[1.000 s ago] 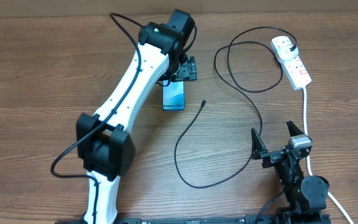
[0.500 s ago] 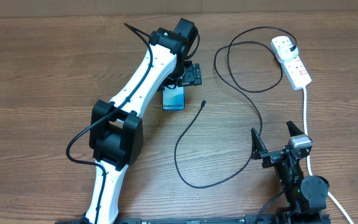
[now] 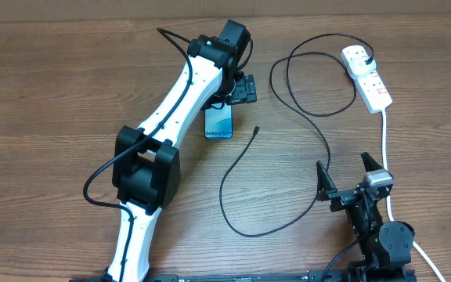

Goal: Plug charger to phone and switch on socket
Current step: 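Lower the left gripper onto the phone and close on it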

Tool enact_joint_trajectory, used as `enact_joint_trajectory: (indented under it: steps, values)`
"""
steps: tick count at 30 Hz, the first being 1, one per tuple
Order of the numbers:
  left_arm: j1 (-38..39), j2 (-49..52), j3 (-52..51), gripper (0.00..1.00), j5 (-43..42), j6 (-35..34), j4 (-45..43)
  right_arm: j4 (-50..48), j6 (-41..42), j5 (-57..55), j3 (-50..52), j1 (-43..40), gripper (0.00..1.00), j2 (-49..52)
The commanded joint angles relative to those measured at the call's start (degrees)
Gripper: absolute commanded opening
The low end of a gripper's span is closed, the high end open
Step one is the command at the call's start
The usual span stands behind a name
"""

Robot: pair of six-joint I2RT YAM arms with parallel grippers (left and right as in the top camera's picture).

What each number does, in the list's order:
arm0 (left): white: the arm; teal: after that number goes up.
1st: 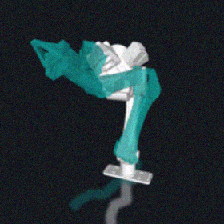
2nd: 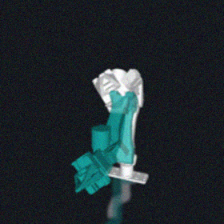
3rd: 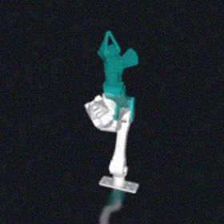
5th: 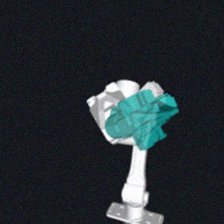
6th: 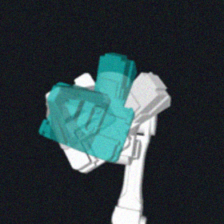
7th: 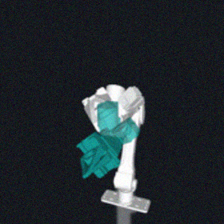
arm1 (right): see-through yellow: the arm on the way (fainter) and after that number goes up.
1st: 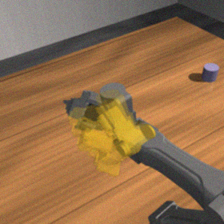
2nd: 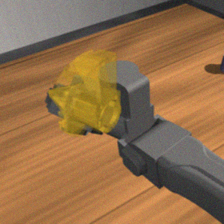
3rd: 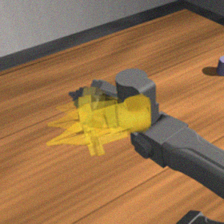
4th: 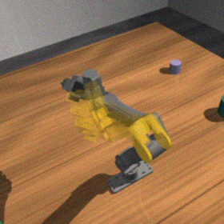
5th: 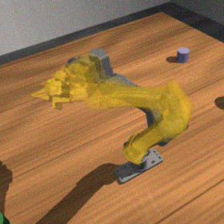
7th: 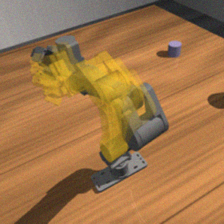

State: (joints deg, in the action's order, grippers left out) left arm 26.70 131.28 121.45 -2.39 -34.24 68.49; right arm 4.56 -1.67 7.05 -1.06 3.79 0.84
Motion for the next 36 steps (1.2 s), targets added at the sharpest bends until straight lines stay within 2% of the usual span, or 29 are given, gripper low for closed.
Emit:
enact_joint_trajectory:
  steps: [1,5,14,23,30,36]
  values:
    - [0.33,0.57,1.22,1.0,-1.2,-0.7,0.07,-0.2,-0.11,-0.37,0.57,0.26,1.0,-0.68]
    - [0.48,0.61,0.81,1.0,-2.08,-0.52,0.0,-0.2,-0.11,-0.39,0.57,0.26,1.0,-0.68]
    - [1.55,0.61,-2.16,1.0,5.9,-3.91,0.04,-0.2,-0.11,-0.39,0.57,0.26,1.0,-0.68]
    - [1.18,0.61,-3.52,1.0,12.26,-3.8,-2.23,-0.2,-0.11,-0.37,0.57,0.26,1.0,-0.68]
    - [0.83,0.61,-5.03,1.0,11.78,-0.61,-5.46,-0.2,-0.11,-0.39,0.57,0.26,1.0,-0.68]
    - [0.79,0.61,-5.05,1.0,11.85,-0.48,-6.4,-0.2,-0.11,-0.37,0.57,0.26,1.0,-0.68]
